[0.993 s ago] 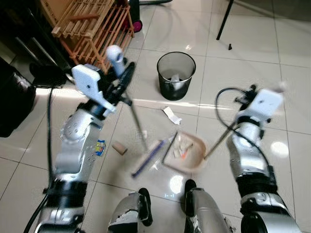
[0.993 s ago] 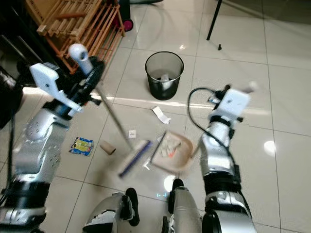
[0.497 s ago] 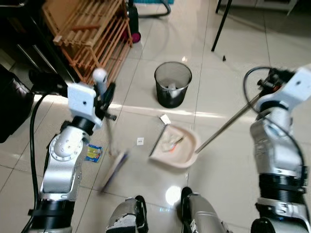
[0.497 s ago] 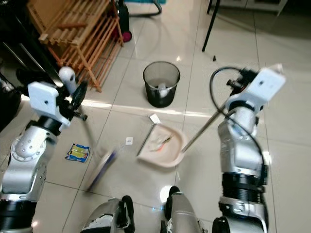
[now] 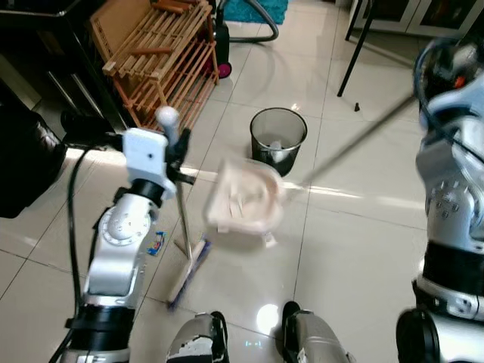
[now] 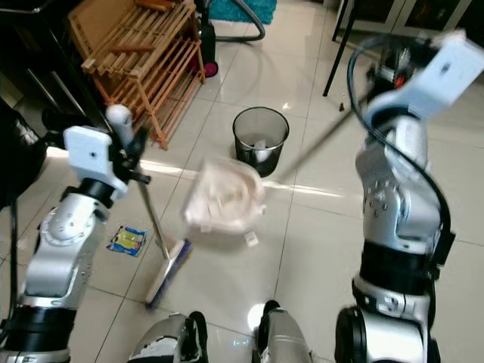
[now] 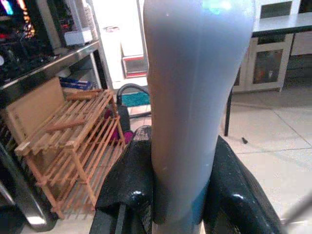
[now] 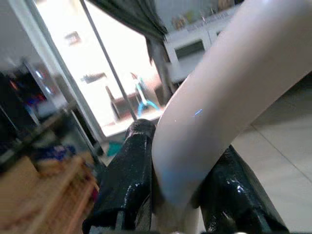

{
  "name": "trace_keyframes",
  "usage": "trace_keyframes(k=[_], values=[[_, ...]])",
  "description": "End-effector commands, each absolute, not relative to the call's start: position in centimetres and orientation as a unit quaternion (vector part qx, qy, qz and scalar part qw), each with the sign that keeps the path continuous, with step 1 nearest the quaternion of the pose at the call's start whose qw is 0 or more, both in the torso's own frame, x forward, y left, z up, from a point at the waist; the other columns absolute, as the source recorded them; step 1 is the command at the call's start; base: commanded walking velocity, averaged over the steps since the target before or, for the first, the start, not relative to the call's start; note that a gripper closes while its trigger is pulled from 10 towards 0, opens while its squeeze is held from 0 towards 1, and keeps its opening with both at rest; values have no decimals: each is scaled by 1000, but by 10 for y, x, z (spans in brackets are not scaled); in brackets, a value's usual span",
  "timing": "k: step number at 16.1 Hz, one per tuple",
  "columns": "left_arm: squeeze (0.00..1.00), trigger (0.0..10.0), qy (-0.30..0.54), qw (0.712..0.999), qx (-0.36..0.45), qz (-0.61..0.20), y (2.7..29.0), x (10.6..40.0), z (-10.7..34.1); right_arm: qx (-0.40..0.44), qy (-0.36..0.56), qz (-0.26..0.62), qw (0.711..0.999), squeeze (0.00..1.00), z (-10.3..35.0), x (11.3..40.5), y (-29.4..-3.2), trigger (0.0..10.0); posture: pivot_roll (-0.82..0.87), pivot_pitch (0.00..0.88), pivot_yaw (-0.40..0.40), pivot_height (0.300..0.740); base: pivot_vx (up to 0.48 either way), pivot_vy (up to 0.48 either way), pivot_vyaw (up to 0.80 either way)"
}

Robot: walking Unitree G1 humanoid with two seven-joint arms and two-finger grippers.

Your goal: Sweep floor

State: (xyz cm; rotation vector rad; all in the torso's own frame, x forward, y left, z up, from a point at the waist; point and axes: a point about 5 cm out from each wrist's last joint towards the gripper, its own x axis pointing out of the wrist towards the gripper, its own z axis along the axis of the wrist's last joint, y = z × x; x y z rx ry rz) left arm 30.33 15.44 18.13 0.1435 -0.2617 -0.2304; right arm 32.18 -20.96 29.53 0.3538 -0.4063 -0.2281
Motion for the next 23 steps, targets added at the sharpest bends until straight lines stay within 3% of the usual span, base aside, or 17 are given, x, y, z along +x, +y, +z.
trace_keyframes(k=[1,9,23], values=[[0,10000,-155,978,81,-112,154,302,191,191,-240,-114,945,0,310,314,-213,10000,-27,124,58,740,0,0,0],[0,10000,-166,977,76,-113,150,304,194,217,-250,-165,929,0,310,324,-228,10000,-12,96,57,740,262,0,-361],[0,10000,-145,981,88,-92,165,298,182,211,-257,-157,930,0,311,334,-226,10000,7,88,44,740,402,0,0]])
